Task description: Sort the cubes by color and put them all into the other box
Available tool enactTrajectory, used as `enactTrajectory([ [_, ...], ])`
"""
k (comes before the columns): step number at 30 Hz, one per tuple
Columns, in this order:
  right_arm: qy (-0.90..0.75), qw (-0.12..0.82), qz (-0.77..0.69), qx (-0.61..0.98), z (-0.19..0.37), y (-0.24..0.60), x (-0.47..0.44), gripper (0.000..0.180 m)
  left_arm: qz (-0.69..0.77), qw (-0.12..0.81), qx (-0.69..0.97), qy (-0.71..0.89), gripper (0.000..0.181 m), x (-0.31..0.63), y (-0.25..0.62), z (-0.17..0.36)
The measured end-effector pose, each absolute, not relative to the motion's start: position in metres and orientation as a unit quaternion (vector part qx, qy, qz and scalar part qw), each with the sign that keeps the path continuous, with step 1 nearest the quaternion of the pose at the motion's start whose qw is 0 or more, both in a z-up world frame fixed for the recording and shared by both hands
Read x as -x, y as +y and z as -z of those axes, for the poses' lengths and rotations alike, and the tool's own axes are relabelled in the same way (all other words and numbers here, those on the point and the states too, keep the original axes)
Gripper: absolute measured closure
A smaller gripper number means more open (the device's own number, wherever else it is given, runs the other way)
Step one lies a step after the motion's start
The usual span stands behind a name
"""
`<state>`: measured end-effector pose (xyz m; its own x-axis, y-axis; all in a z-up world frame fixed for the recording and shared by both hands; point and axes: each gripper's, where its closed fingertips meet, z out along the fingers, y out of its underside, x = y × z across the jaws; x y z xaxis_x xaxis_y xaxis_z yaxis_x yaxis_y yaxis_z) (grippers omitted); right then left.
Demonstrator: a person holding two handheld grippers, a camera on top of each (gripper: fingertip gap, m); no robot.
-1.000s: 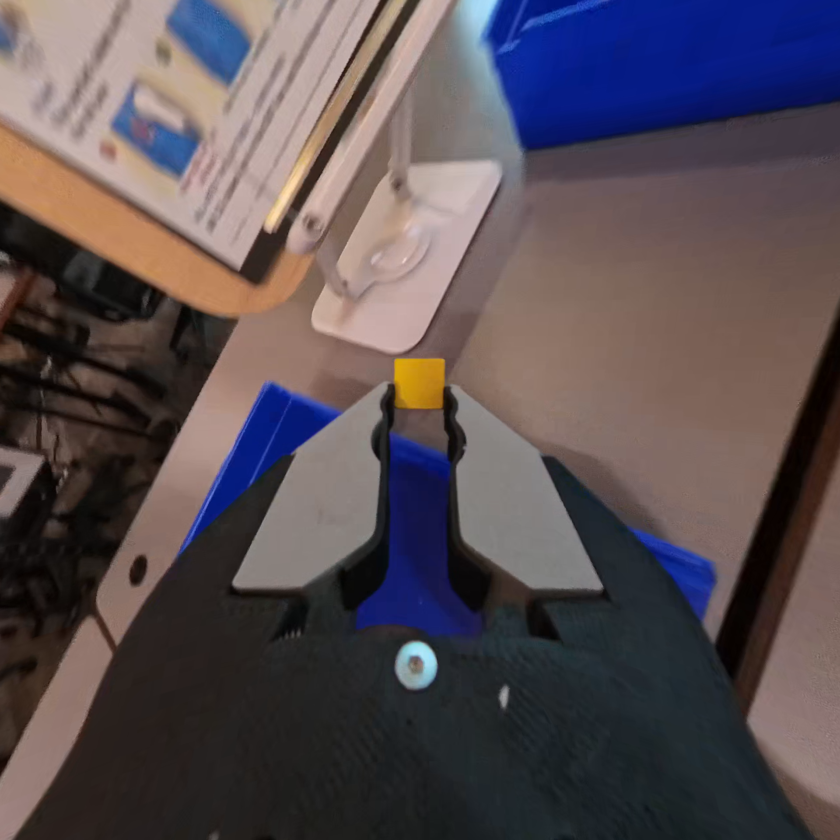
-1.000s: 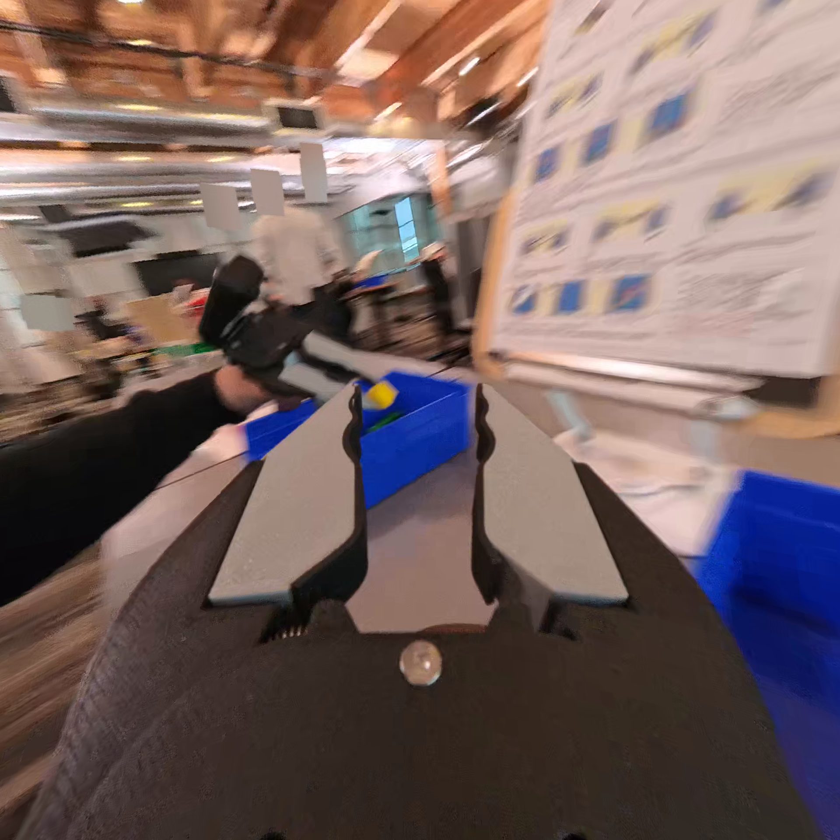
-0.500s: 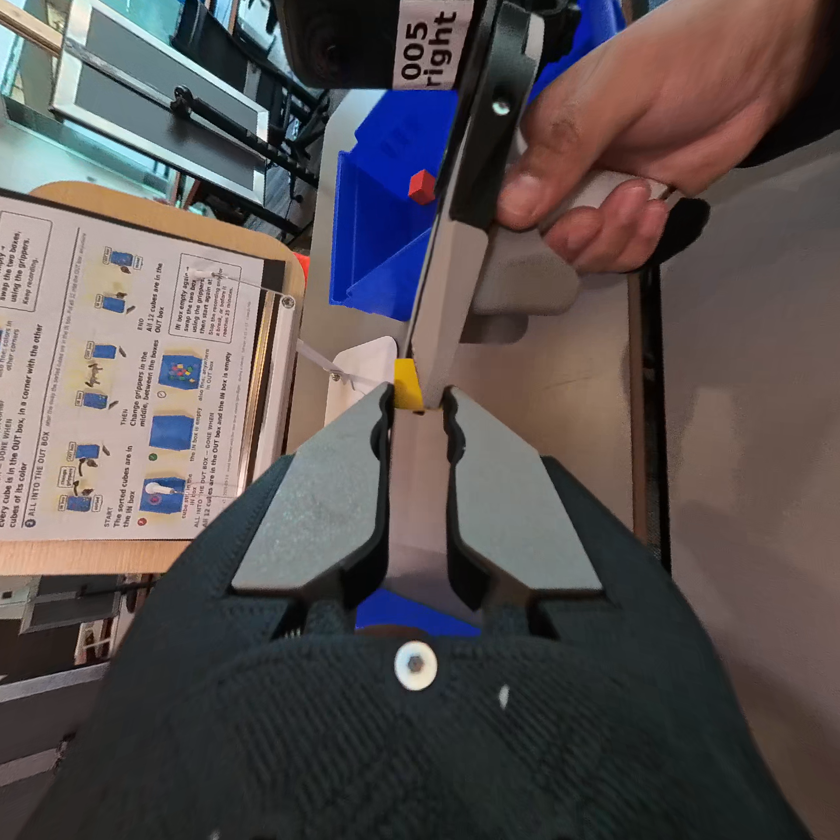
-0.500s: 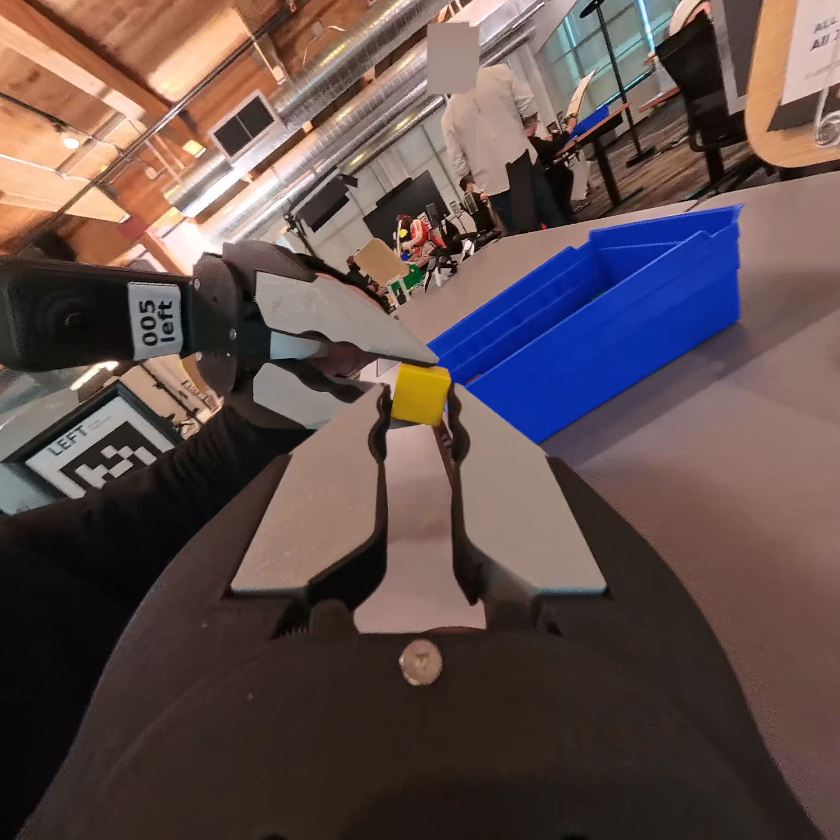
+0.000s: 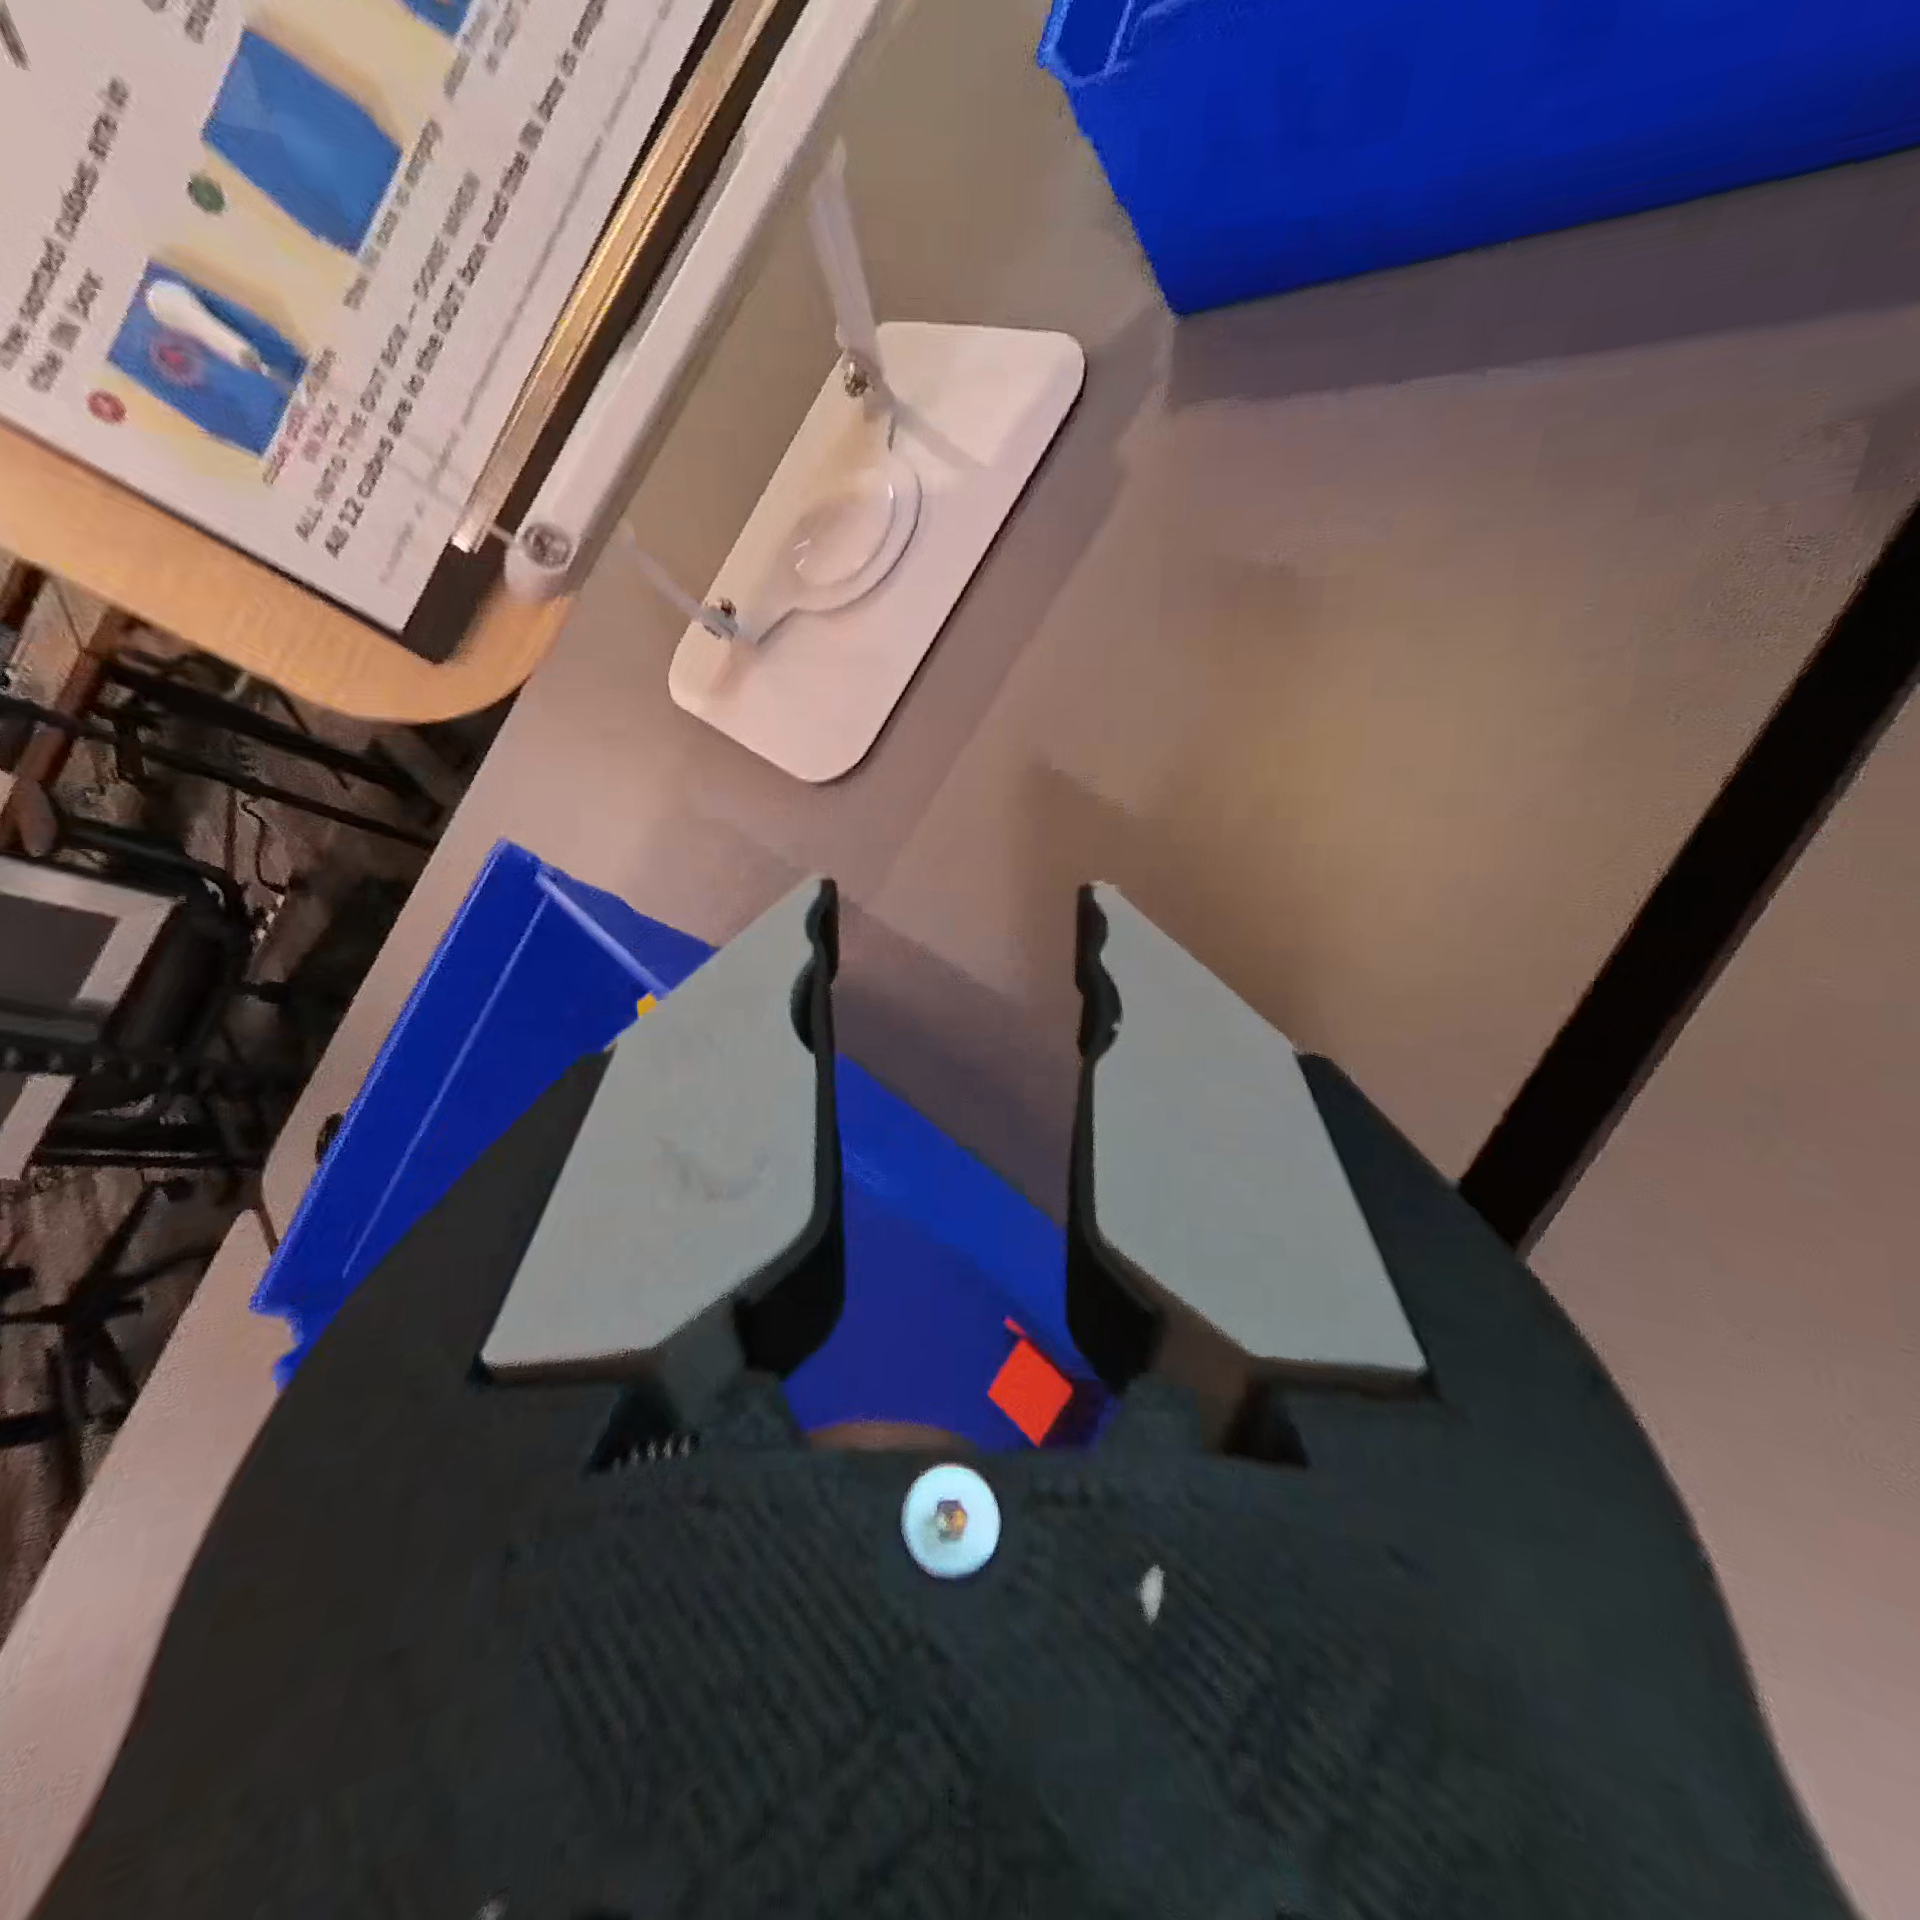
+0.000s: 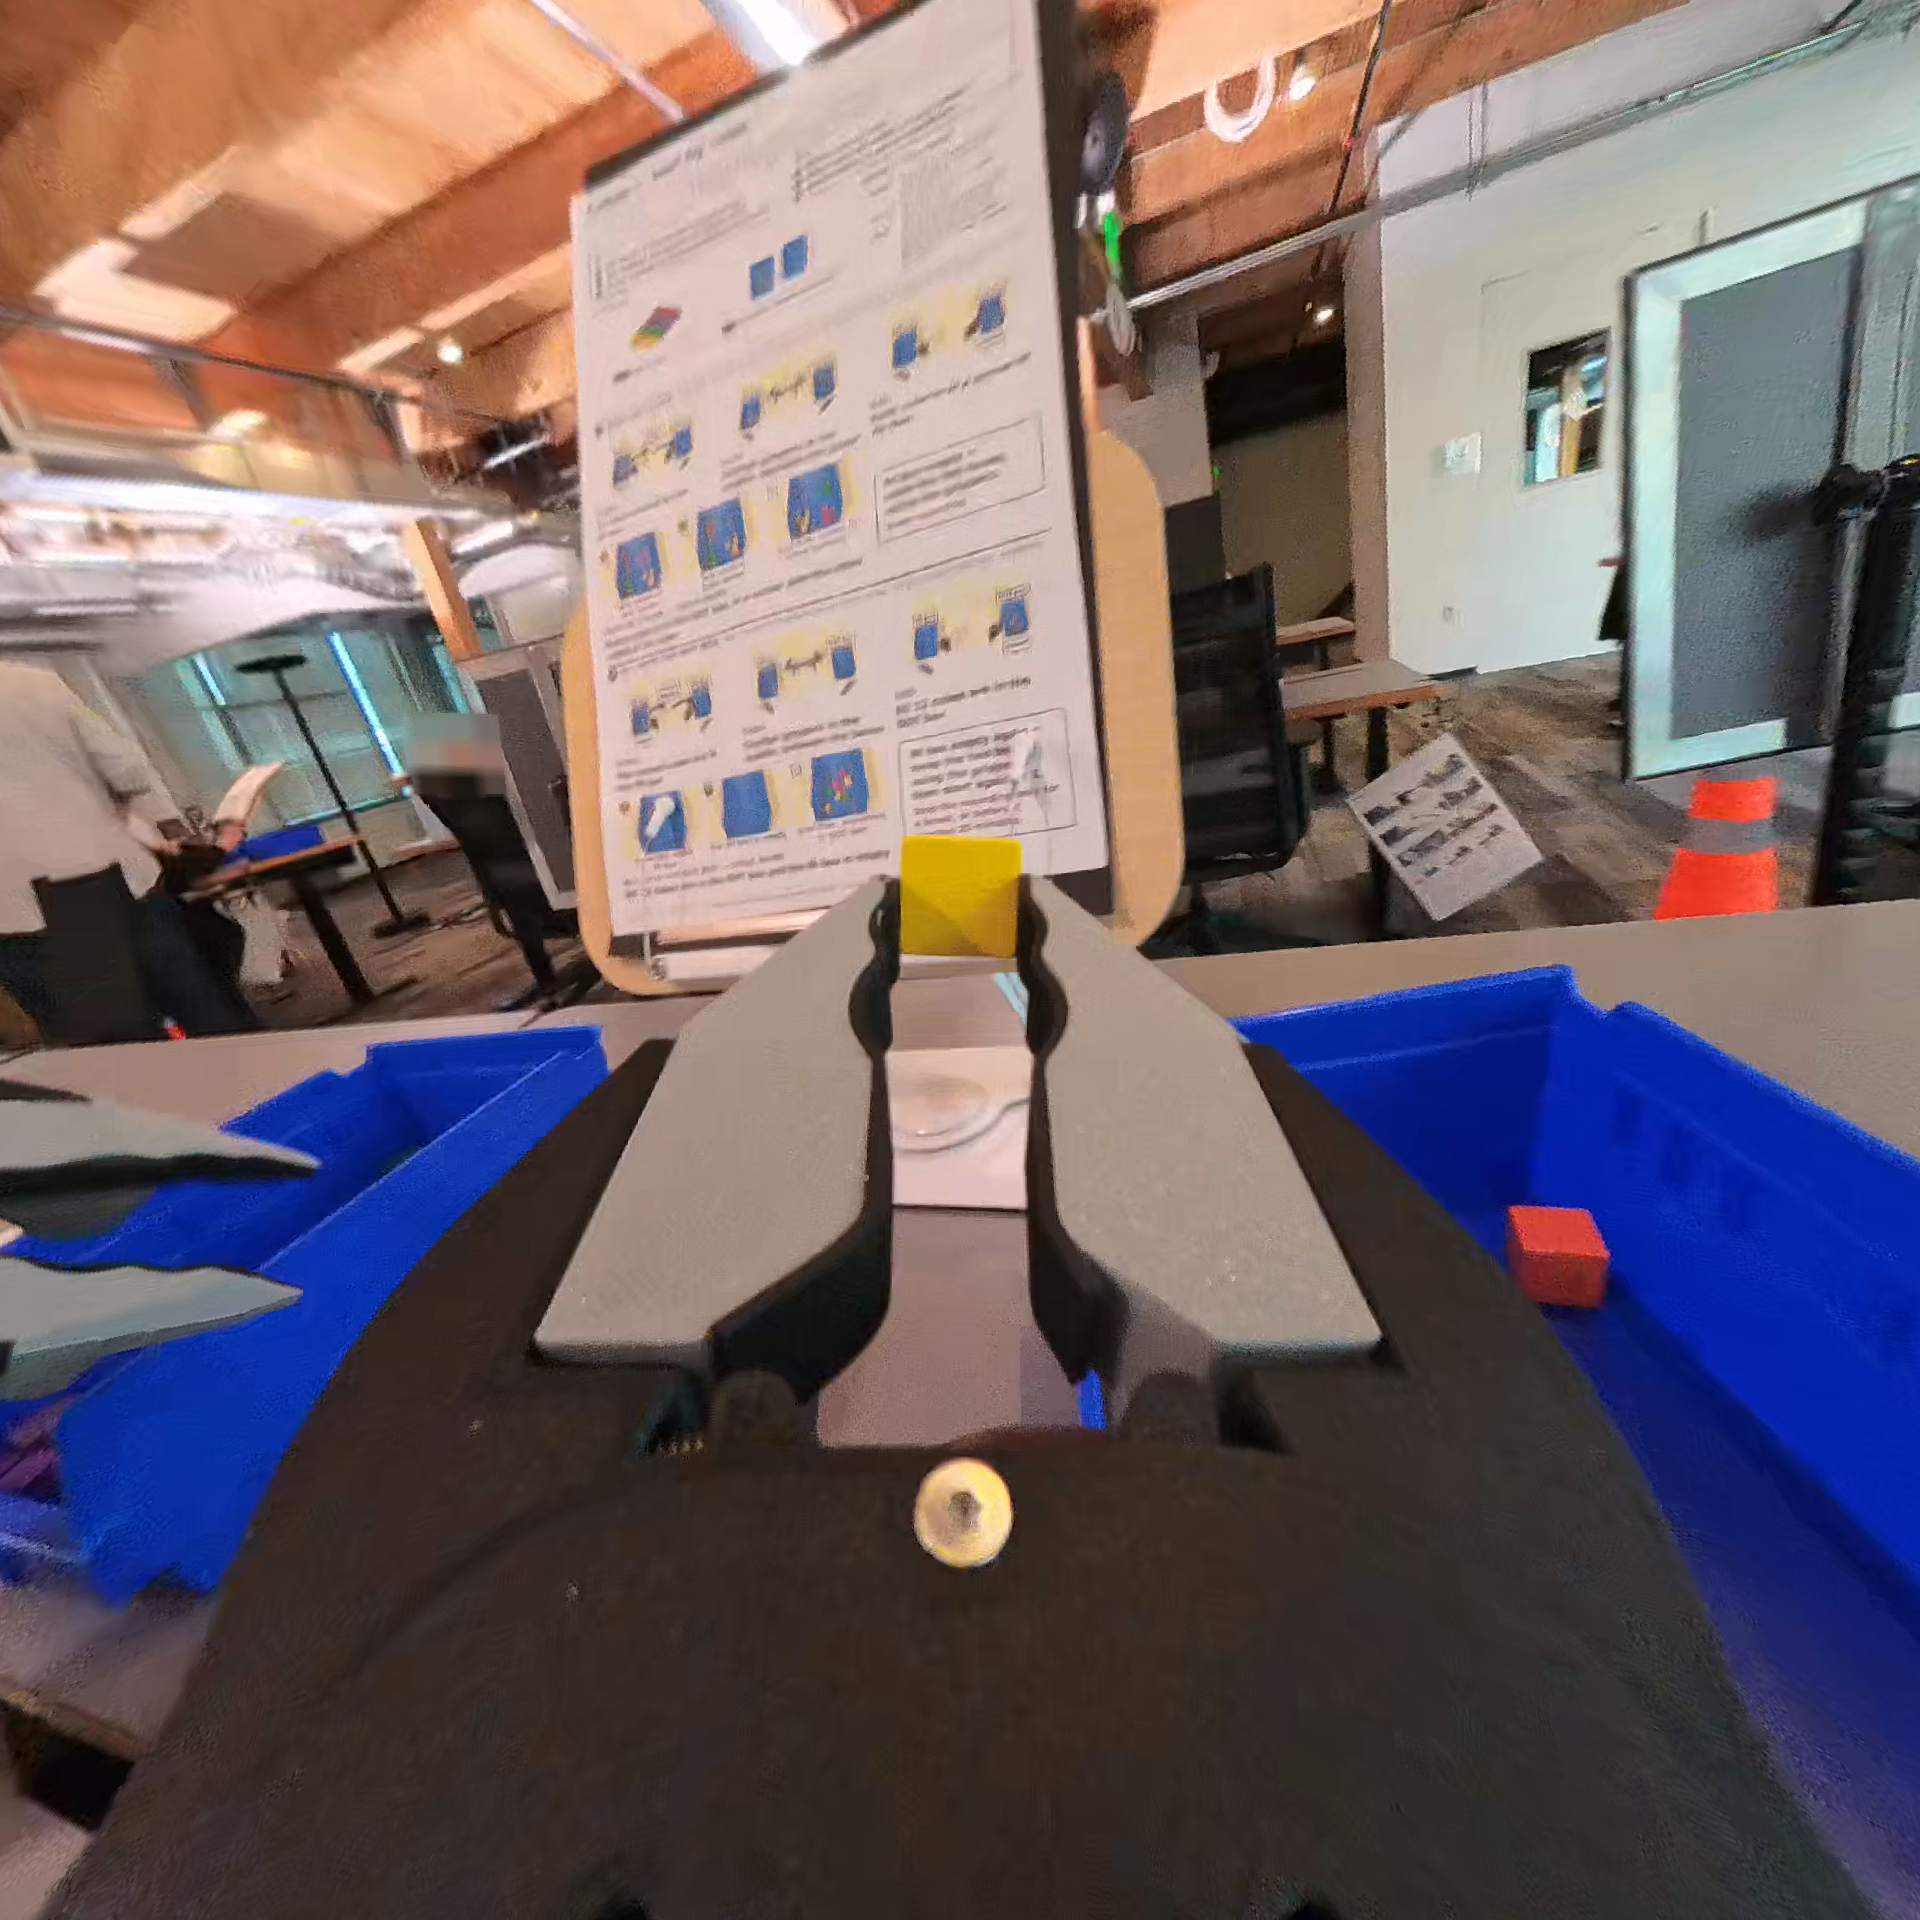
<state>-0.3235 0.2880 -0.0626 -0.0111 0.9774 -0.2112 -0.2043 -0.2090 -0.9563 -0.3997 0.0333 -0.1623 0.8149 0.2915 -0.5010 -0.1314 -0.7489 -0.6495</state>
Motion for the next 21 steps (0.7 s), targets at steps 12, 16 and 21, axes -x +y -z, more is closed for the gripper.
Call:
enactTrajectory([
  [12,-0.483,0.358,-0.446,0.663,0.165,0.355,0.344,0.107,-0.284,0.319,0.896,-0.124,0.139,0.422,-0.018,0.192],
  [16,-0.497,0.386,-0.451,0.633,0.151,0.357,0.33,0.13,-0.29,0.307,0.894,-0.149,0.134,0.425,-0.037,0.193],
  [21,-0.604,0.294,-0.448,0.589,0.173,0.311,0.325,0.141,-0.269,0.302,0.896,-0.184,0.121,0.428,-0.065,0.192],
])
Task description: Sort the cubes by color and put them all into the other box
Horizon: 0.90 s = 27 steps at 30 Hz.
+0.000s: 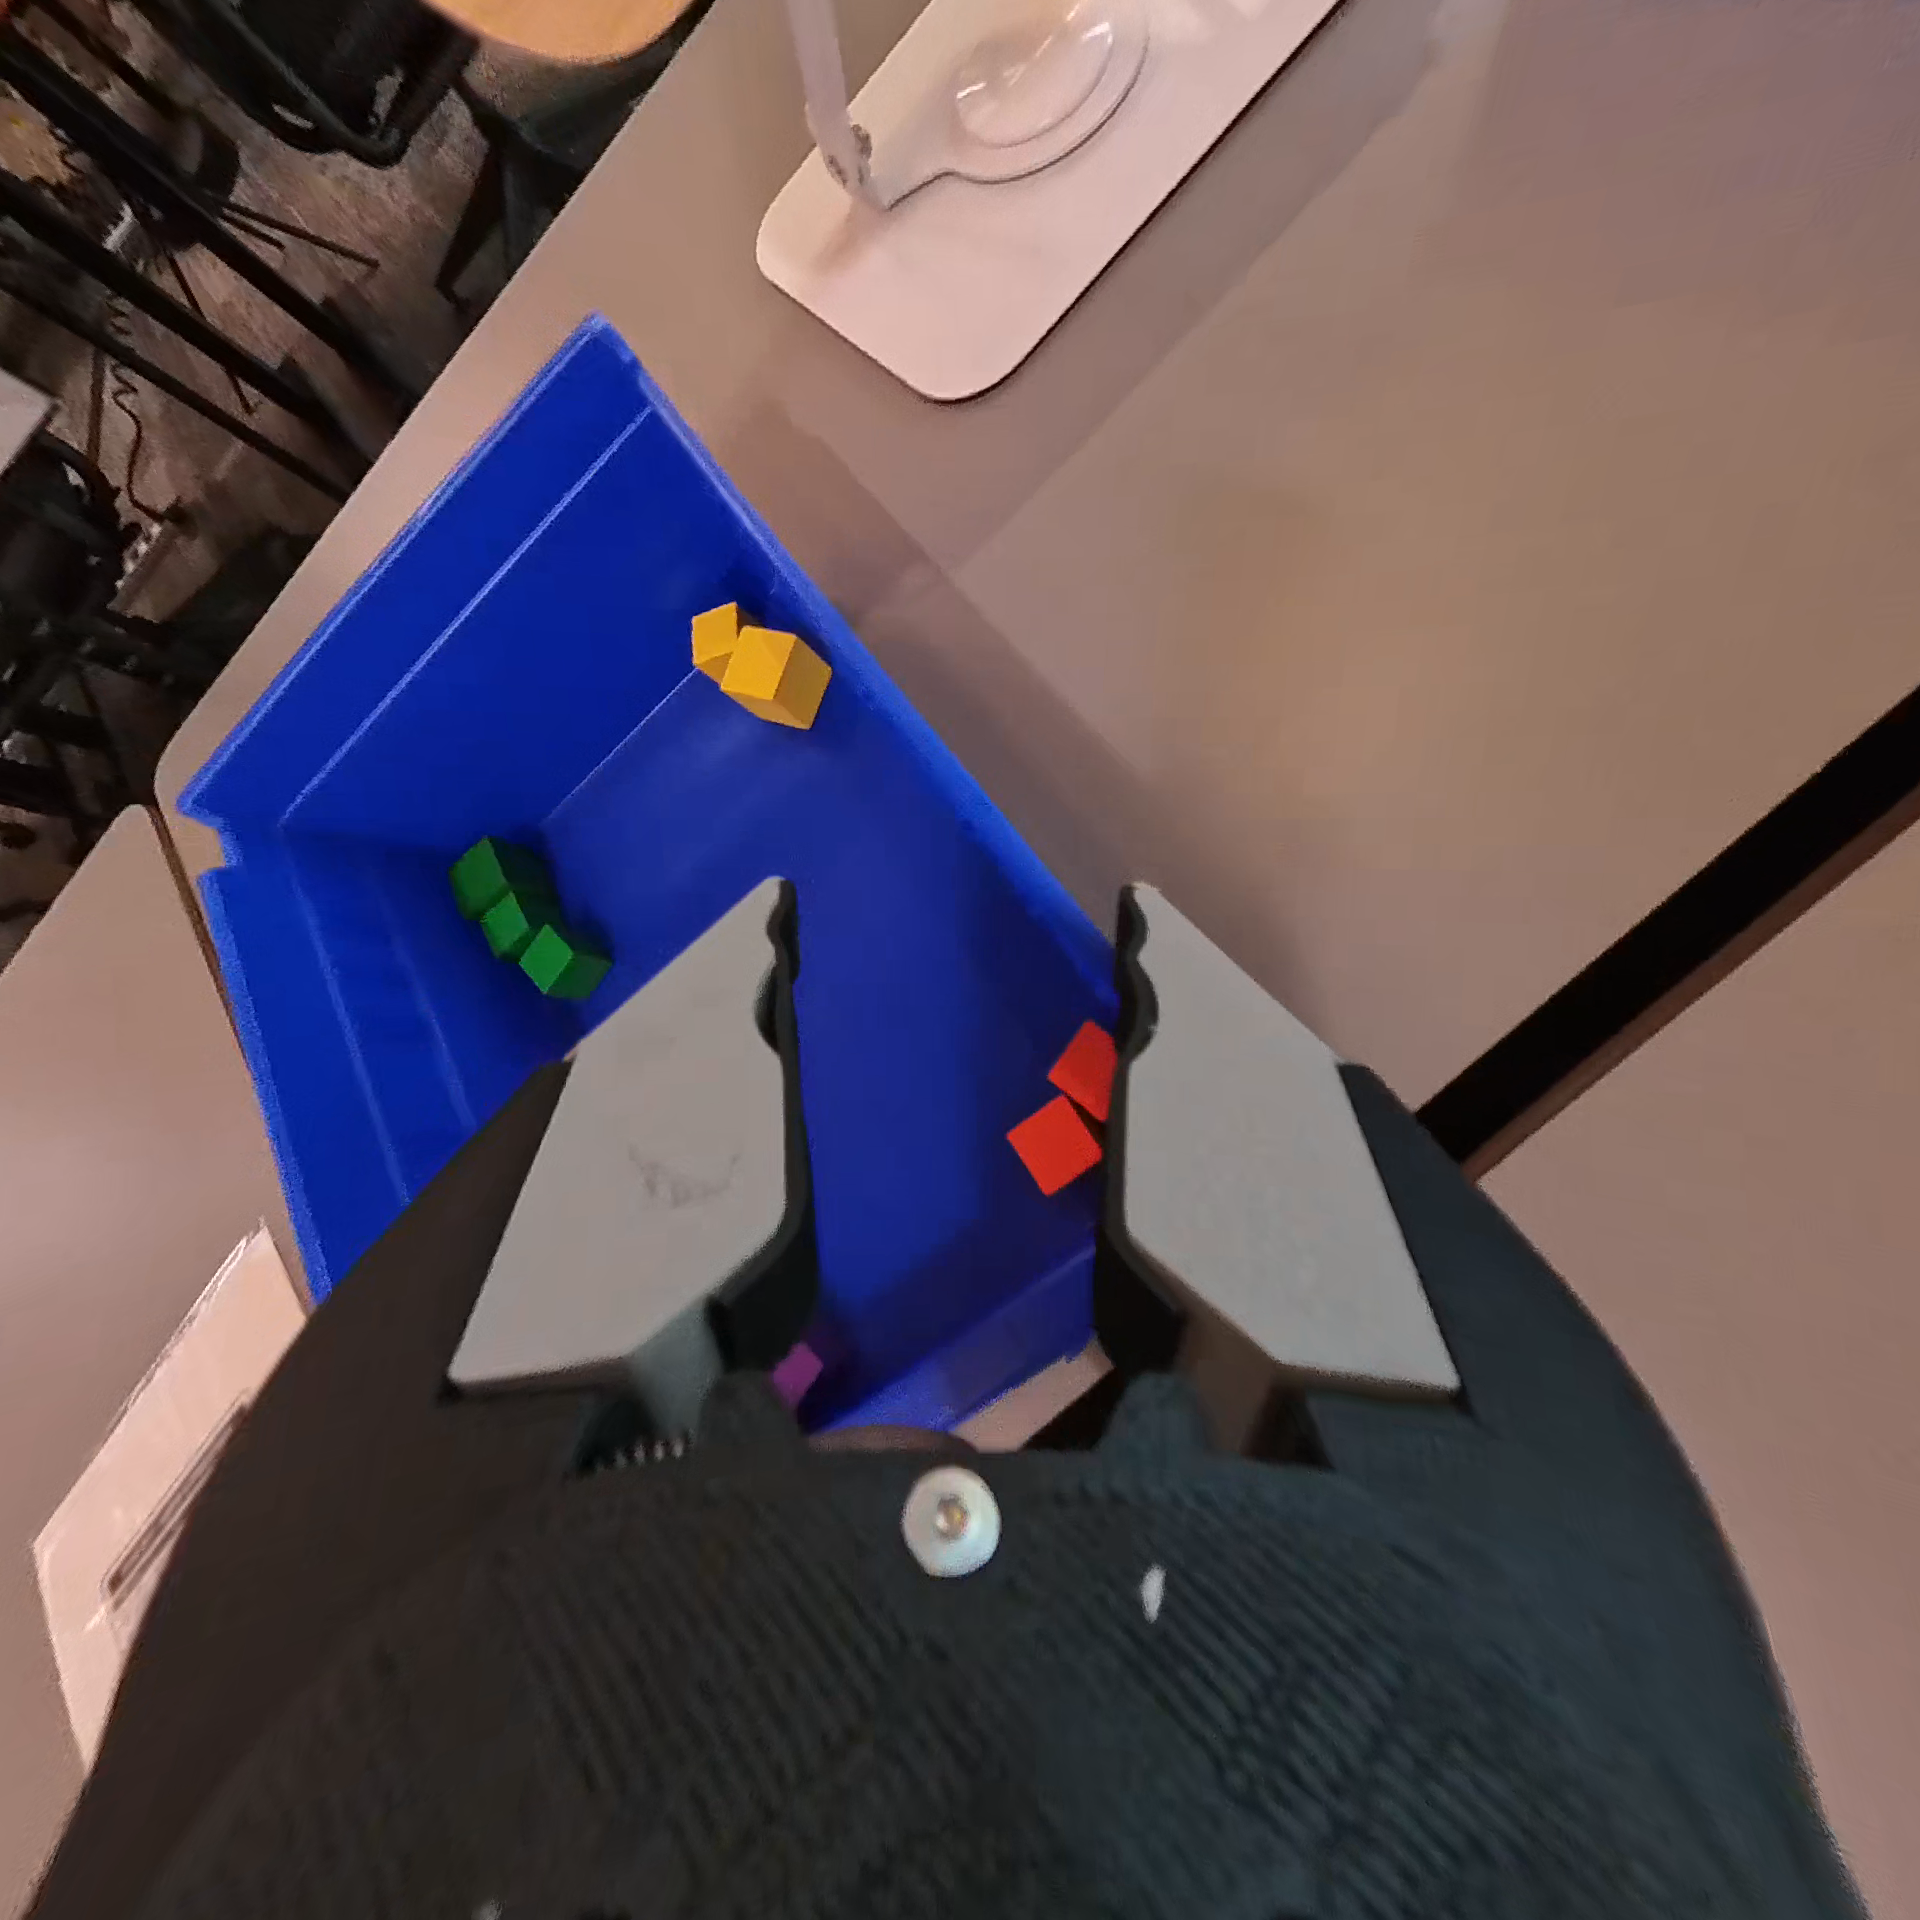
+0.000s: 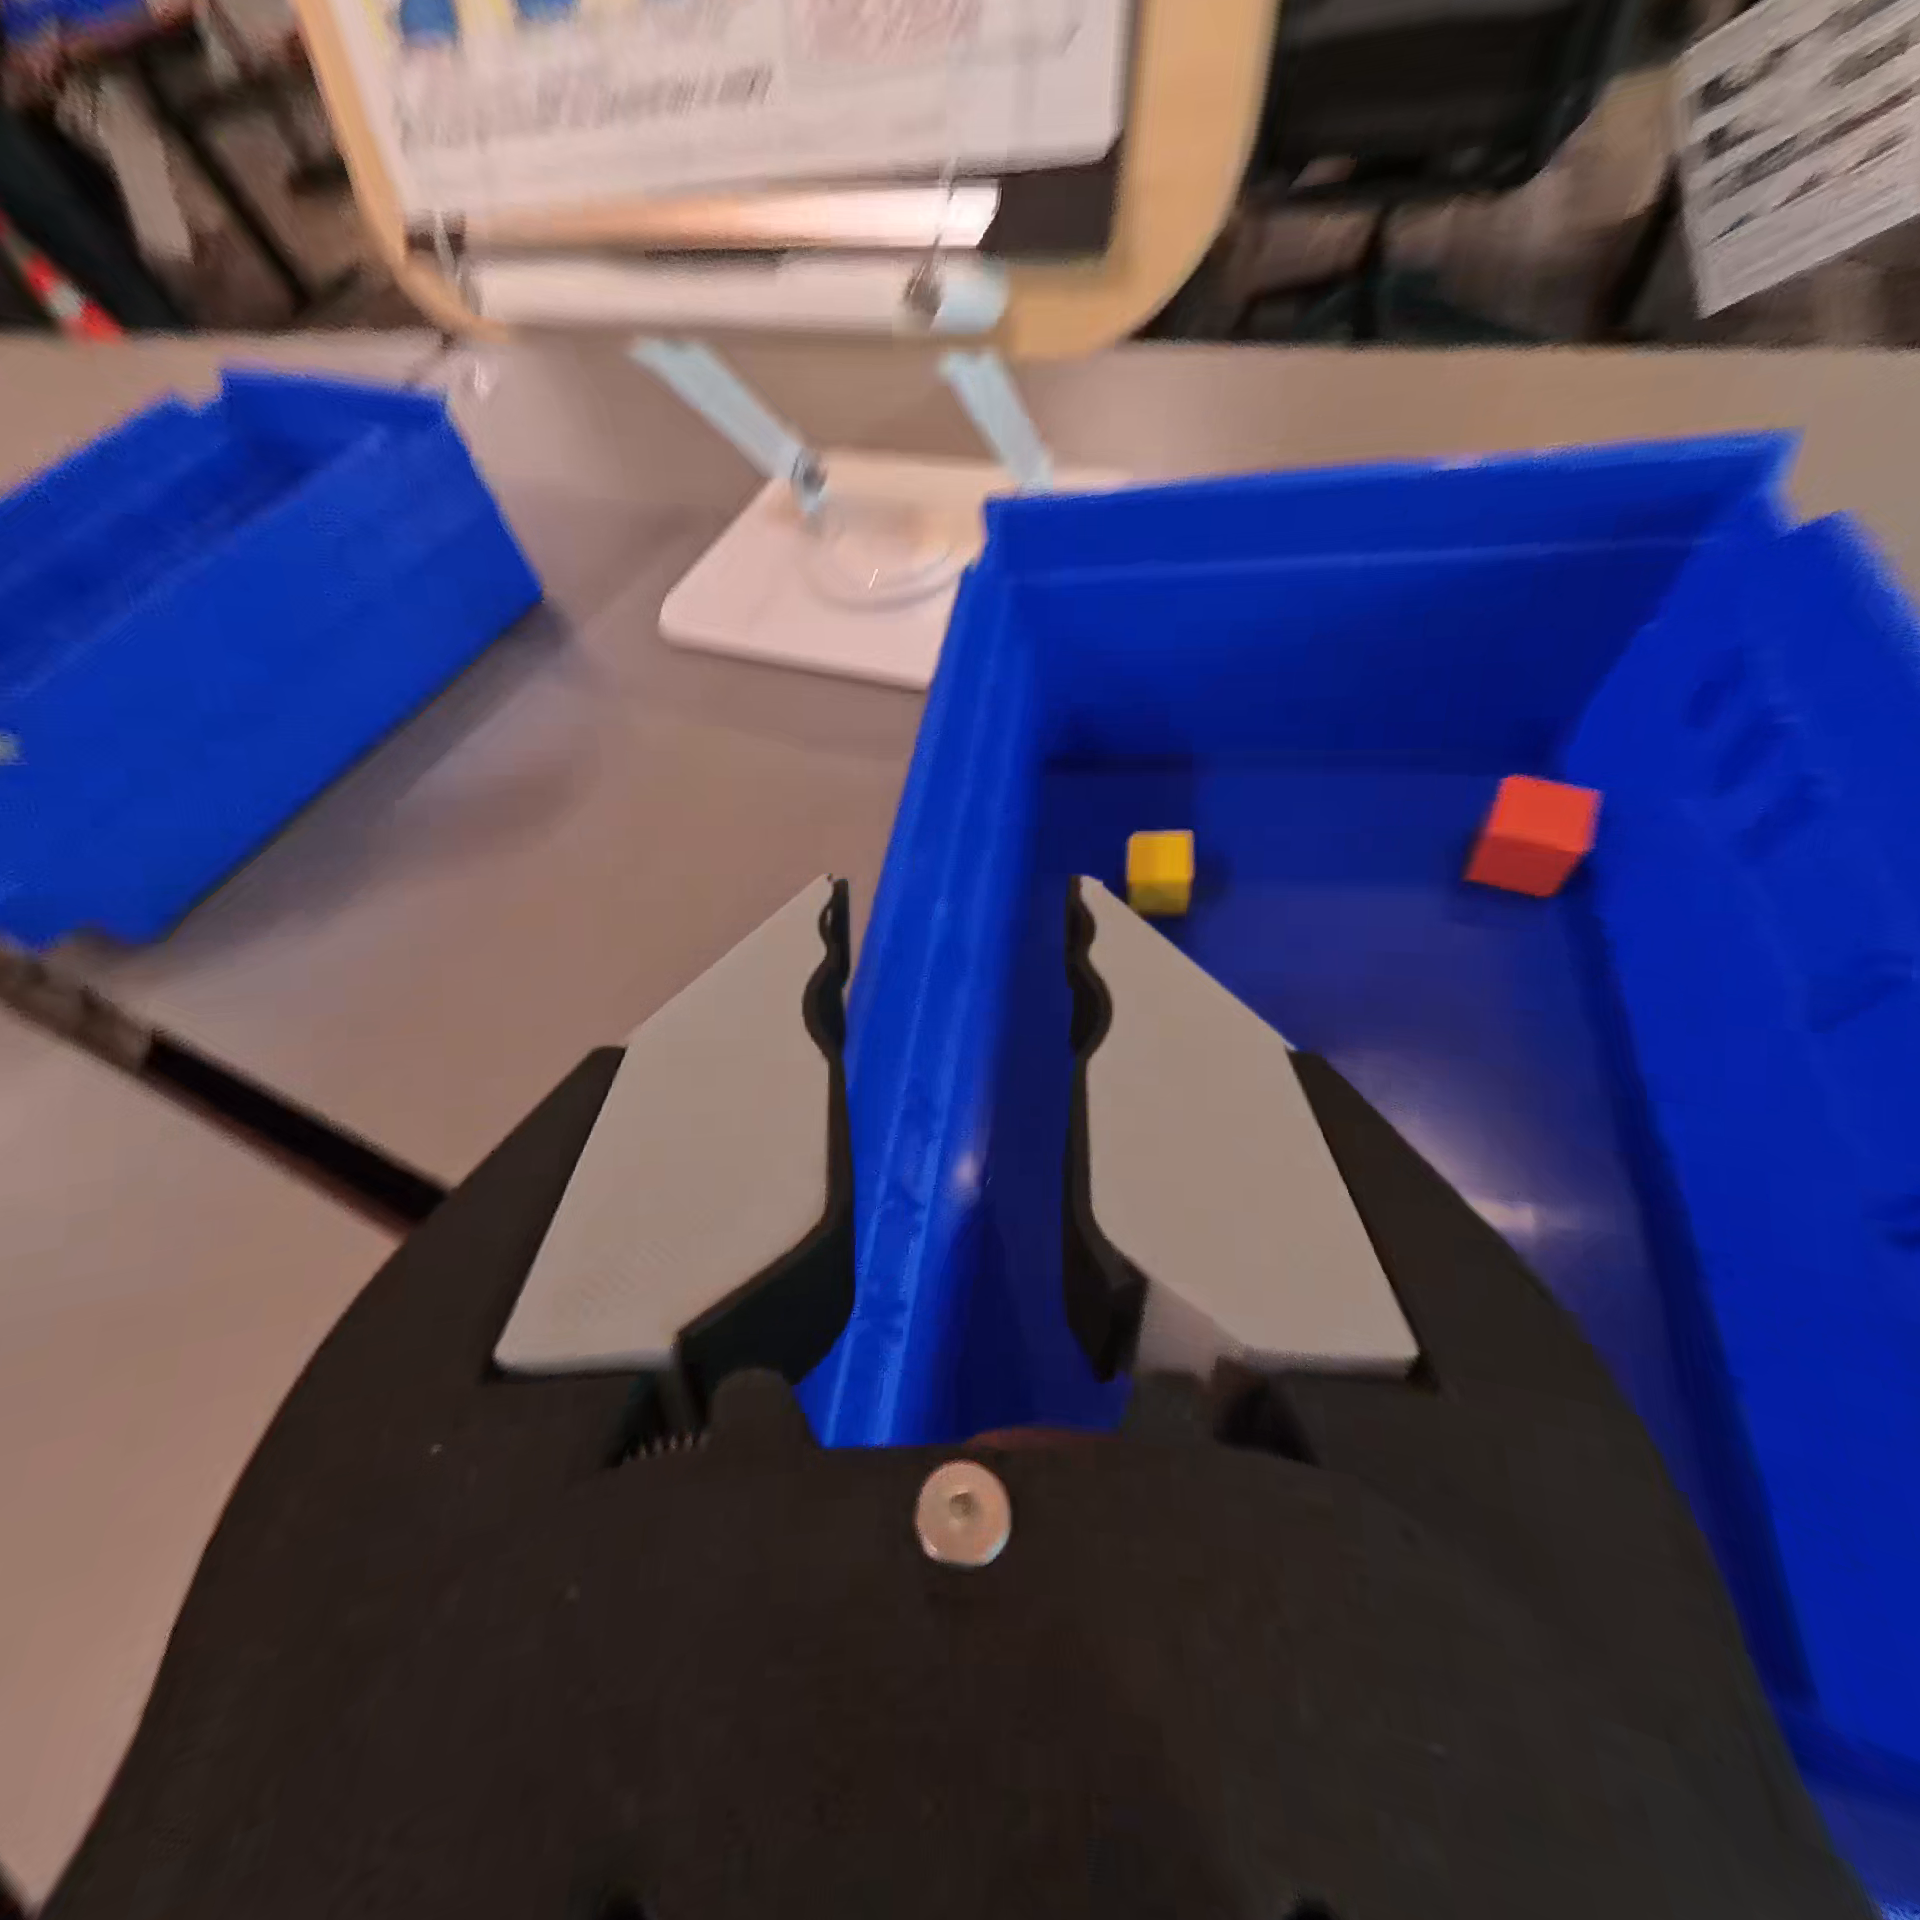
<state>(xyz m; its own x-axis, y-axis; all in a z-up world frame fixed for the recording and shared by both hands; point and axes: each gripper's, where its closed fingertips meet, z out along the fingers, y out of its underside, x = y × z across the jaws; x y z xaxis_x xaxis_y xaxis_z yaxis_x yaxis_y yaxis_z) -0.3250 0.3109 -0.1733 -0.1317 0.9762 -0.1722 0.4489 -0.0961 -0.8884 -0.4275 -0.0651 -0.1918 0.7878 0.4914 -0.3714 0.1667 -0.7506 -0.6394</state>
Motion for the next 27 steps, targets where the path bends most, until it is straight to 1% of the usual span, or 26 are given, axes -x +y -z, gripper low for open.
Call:
enactTrajectory([
  [2,-0.648,0.259,-0.425,0.577,0.187,0.293,0.322,0.136,-0.27,0.304,0.892,-0.196,0.121,0.431,-0.073,0.187],
  [3,-0.664,0.248,-0.416,0.57,0.192,0.285,0.32,0.144,-0.271,0.308,0.89,-0.198,0.122,0.431,-0.076,0.184],
  [4,-0.68,0.24,-0.403,0.564,0.198,0.279,0.318,0.148,-0.27,0.311,0.889,-0.2,0.122,0.431,-0.077,0.182],
  [6,-0.703,0.227,-0.368,0.565,0.212,0.273,0.318,0.144,-0.27,0.317,0.886,-0.202,0.126,0.431,-0.08,0.176],
  [8,-0.705,0.263,-0.33,0.57,0.215,0.28,0.326,0.164,-0.273,0.323,0.883,-0.204,0.126,0.432,-0.084,0.171],
  [9,-0.699,0.268,-0.33,0.575,0.215,0.279,0.33,0.164,-0.273,0.326,0.881,-0.209,0.126,0.432,-0.086,0.169],
  [12,-0.69,0.28,-0.339,0.575,0.215,0.265,0.347,0.159,-0.245,0.315,0.89,-0.221,0.135,0.433,-0.097,0.177],
  [14,-0.692,0.278,-0.356,0.563,0.214,0.248,0.357,0.148,-0.226,0.275,0.904,-0.237,0.134,0.439,-0.111,0.193],
  [15,-0.691,0.281,-0.363,0.558,0.212,0.243,0.361,0.146,-0.213,0.249,0.913,-0.244,0.134,0.441,-0.118,0.204],
  [18,-0.663,0.329,-0.391,0.547,0.193,0.245,0.367,0.146,-0.096,0.174,0.941,-0.275,0.134,0.431,-0.126,0.242],
  [20,-0.634,0.351,-0.426,0.541,0.175,0.251,0.366,0.142,-0.018,0.131,0.943,-0.307,0.131,0.419,-0.123,0.26],
  [21,-0.62,0.36,-0.439,0.541,0.168,0.255,0.365,0.143,0.008,0.113,0.941,-0.319,0.131,0.414,-0.122,0.267],
  [23,-0.605,0.369,-0.455,0.54,0.16,0.261,0.363,0.143,0.011,0.068,0.944,-0.324,0.131,0.41,-0.127,0.278],
  [25,-0.594,0.375,-0.465,0.538,0.154,0.264,0.361,0.143,-0.044,0.019,0.946,-0.321,0.129,0.422,-0.14,0.286],
  [27,-0.589,0.379,-0.475,0.533,0.149,0.263,0.359,0.143,-0.038,0.025,0.945,-0.325,0.146,0.423,-0.134,0.288],
])
